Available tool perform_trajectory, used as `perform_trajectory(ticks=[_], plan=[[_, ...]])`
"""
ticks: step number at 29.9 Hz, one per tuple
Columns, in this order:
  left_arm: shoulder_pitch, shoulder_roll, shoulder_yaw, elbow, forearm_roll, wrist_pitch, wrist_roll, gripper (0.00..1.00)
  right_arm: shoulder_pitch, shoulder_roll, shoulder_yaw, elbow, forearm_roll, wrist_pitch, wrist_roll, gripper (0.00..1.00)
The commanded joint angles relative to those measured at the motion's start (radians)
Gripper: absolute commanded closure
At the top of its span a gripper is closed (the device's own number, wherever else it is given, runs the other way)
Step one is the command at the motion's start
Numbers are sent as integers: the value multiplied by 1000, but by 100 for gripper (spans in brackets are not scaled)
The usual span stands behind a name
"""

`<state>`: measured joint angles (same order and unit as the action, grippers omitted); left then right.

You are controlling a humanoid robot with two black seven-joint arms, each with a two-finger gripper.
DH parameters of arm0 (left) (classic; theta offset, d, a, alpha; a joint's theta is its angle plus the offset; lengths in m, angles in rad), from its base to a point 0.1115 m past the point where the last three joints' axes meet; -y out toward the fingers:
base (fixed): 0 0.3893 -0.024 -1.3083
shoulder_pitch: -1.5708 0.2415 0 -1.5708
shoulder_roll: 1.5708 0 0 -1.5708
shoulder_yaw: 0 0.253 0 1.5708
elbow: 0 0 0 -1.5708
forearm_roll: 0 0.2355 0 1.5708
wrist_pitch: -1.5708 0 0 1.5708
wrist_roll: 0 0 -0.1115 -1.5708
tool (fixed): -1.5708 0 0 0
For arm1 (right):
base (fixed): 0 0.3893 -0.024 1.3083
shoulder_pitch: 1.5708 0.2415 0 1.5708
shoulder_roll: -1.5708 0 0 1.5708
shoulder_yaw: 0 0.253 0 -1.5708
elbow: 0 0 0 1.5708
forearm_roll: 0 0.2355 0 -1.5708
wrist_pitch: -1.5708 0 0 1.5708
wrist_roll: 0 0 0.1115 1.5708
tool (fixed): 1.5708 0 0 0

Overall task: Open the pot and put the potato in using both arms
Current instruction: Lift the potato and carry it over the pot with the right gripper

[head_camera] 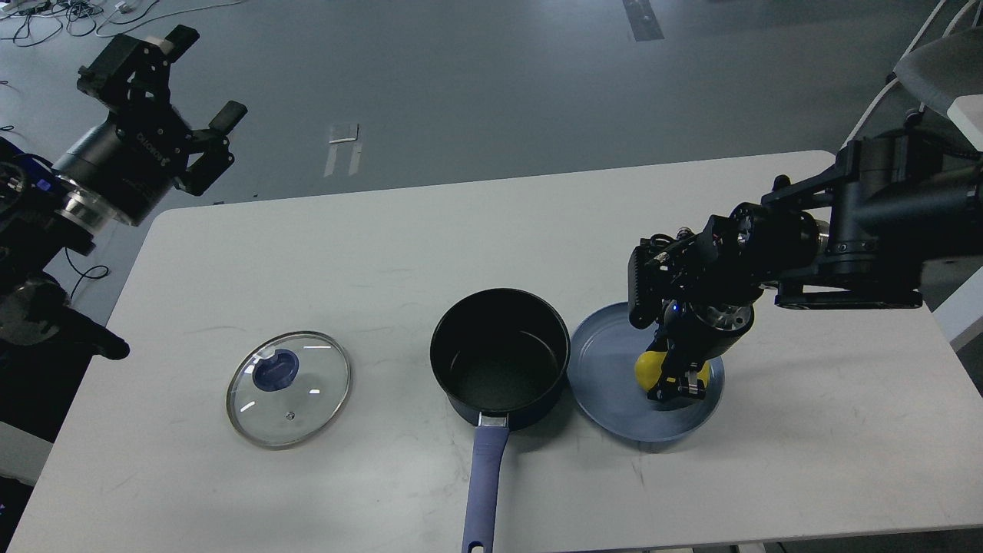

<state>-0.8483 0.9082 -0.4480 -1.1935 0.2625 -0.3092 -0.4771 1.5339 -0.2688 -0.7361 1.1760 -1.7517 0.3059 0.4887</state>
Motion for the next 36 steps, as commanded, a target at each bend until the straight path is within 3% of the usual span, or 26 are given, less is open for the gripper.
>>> perform_trajectory(ticks=[1, 11, 23, 33, 34, 36], plan=[[0, 0, -14, 0, 0, -1, 2, 2, 52, -3, 6, -1, 24, -10, 0, 84], [0, -12, -26, -1, 1, -1, 5, 2, 199, 36, 21, -16, 316, -8, 0, 83], [0, -19, -28, -6, 0, -1, 2, 2, 140, 264, 57, -141, 587, -5, 0, 83], [0, -17, -28, -6, 0, -2, 2, 2, 88, 269, 55, -165, 633, -10, 0, 82], [0, -17, -28, -6, 0, -1, 2, 2, 86, 269, 55, -165, 633, -11, 0, 81], [0, -17, -28, -6, 0, -1, 2, 2, 84, 269, 57, -165, 633, -13, 0, 69]])
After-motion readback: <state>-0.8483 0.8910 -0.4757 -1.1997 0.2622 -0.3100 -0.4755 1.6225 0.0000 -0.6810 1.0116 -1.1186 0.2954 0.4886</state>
